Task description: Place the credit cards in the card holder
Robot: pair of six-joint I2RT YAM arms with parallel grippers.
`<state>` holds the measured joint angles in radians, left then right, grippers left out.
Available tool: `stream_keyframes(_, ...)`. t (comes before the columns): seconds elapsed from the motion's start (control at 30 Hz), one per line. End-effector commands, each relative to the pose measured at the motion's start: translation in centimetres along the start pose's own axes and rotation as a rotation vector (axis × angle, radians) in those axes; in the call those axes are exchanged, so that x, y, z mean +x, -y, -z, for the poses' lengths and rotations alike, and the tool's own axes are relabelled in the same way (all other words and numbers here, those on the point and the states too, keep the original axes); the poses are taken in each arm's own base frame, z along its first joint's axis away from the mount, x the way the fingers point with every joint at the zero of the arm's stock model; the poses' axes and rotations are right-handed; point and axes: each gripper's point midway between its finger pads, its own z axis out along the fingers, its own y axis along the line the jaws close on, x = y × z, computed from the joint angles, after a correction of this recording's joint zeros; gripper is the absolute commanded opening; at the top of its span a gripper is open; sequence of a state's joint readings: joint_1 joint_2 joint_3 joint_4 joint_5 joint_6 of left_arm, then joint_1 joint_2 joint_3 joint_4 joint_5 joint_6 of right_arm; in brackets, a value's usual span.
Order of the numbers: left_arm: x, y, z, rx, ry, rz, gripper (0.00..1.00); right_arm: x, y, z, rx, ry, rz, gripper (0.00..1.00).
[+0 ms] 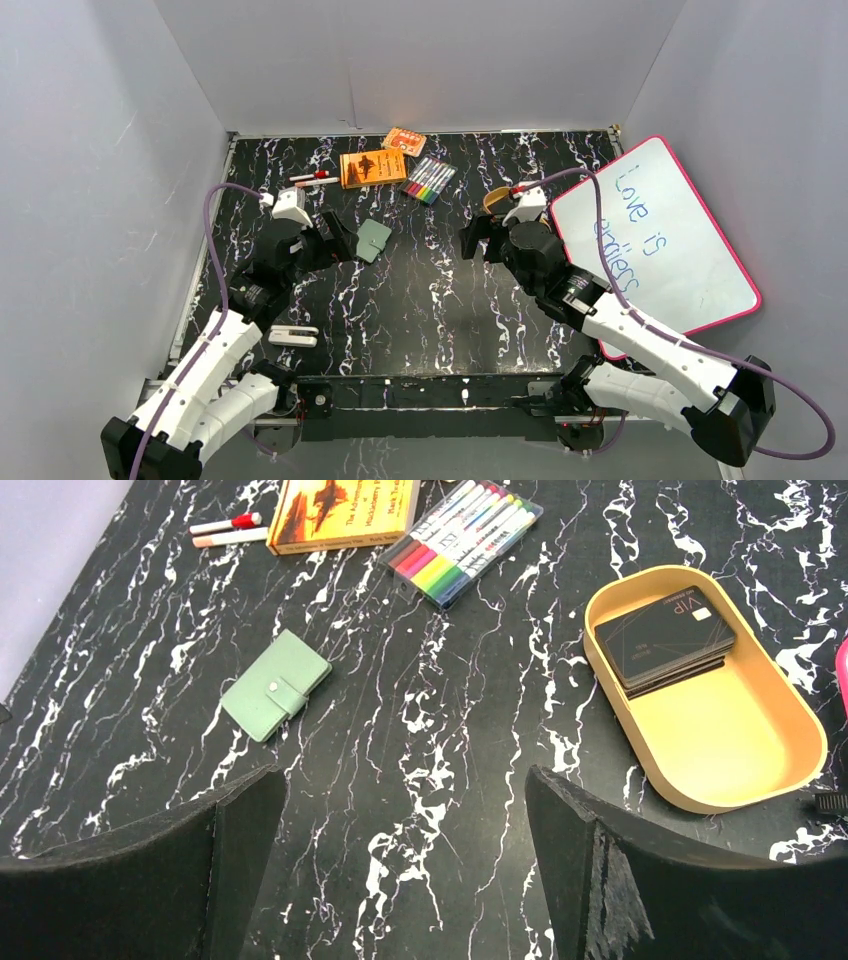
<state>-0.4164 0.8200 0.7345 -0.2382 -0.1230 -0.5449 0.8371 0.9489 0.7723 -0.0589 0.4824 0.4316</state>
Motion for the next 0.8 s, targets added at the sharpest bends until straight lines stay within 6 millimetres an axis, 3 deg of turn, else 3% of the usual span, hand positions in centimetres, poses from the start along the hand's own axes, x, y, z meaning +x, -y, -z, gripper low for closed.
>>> stream_keyframes(0.0, -0.8, -0.3, 0.2, -0.025, 0.027, -0.021, 0.93, -1.0, 0.2, 0.0, 0.005, 0.05, -0.009, 0.99)
stream_keyframes(0.2, -0.7, -2.1, 0.0, -0.119, 0.057, 0.022, 0.93, -1.9, 0.6, 0.4, 0.023, 0.103, -0.04, 0.99)
stream_keyframes(0.4, -1.6, -1.8, -0.3, -0.111, 0.095, 0.02, 0.94, -0.6, -1.2, 0.9, -0.102, 0.012, 0.072, 0.99)
stream_keyframes(0.5, -1.1, -1.9, -2.1, -0.164, 0.004, 0.002, 0.95, 0.2, -0.2, 0.6, -0.029, -0.04, 0.06, 0.99)
stream_keyframes(0.6, 0.8, -1.4, -4.1, -0.186, -0.155, -0.01, 0.94, 1.4, 0.5, 0.3, 0.024, -0.114, 0.071, 0.99)
stream_keyframes(0.77, 2.9, -1.5, -7.4, -0.156, -0.26, 0.025, 0.93, 3.3, -2.8, 0.3, -0.171, -0.181, 0.073, 0.98)
